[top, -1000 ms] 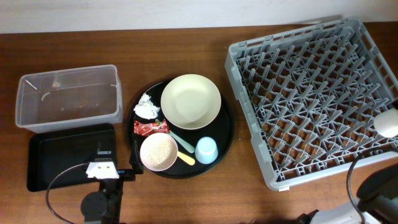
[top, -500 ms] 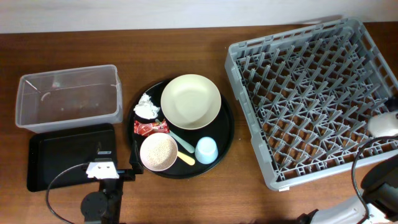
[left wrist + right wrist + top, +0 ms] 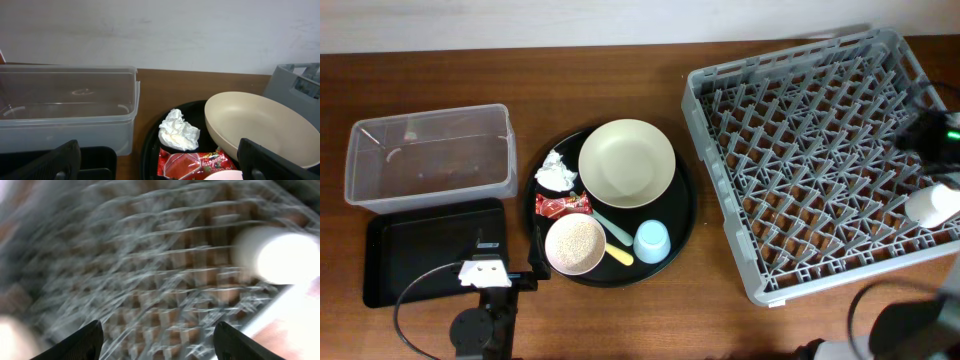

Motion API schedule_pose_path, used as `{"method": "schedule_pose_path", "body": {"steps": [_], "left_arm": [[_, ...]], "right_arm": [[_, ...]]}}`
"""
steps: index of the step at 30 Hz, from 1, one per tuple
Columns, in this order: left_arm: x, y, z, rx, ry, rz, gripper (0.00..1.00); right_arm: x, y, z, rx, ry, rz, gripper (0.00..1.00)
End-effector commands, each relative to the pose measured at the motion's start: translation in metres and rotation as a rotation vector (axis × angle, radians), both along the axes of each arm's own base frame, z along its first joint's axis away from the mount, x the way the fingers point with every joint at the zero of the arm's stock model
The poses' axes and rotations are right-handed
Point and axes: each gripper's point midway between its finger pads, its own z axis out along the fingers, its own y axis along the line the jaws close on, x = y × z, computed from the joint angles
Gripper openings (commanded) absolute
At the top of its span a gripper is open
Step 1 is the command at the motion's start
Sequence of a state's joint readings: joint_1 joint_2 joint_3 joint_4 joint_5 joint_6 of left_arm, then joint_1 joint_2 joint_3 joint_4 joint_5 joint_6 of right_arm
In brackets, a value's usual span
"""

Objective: Sort waste into correct bins and load items into the dishwasher rack
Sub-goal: 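Return the right gripper to the tray toward the light-blue cup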

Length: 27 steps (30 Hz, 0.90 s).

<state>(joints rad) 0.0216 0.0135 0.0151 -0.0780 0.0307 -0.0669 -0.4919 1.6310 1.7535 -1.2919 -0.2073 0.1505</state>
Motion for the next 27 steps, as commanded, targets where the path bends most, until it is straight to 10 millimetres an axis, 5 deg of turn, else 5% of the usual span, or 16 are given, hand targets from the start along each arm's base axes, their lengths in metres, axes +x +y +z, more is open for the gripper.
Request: {"method": "schedule_pose_path", "body": {"steps": [1, 3, 8, 11, 16, 21, 27], "left_arm": [[0.0, -0.003, -0.002, 0.014, 0.0, -0.019, 0.99], [0.0, -0.003, -0.002, 0.014, 0.001, -0.019, 0.99], [0.0, -0.003, -0.002, 0.014, 0.001, -0.019, 0.99], [0.0, -0.003, -0.002, 0.014, 0.001, -0.019, 0.99], [0.0, -0.003, -0.002, 0.014, 0.0, -0.019, 0.99], [0.0, -0.003, -0.002, 0.014, 0.001, -0.019, 0.99], [0.0, -0.003, -0.002, 0.014, 0.001, -0.019, 0.99]], "right_arm": [[0.014, 0.093, 0.01, -0.024, -0.011, 0.319, 0.75], [0.017, 0.122, -0.002, -0.088, 0.055, 0.37, 0.75], [-0.002, 0.172, -0.056, -0.12, 0.307, 0.46, 0.46], [-0.022, 0.188, -0.086, -0.116, 0.466, 0.51, 0.39], [-0.04, 0.199, -0.136, -0.117, 0.598, 0.545, 0.04], [-0.067, 0.21, -0.176, -0.05, 0.668, 0.549, 0.04], [-0.071, 0.251, -0.186, 0.027, 0.619, 0.663, 0.04]]}}
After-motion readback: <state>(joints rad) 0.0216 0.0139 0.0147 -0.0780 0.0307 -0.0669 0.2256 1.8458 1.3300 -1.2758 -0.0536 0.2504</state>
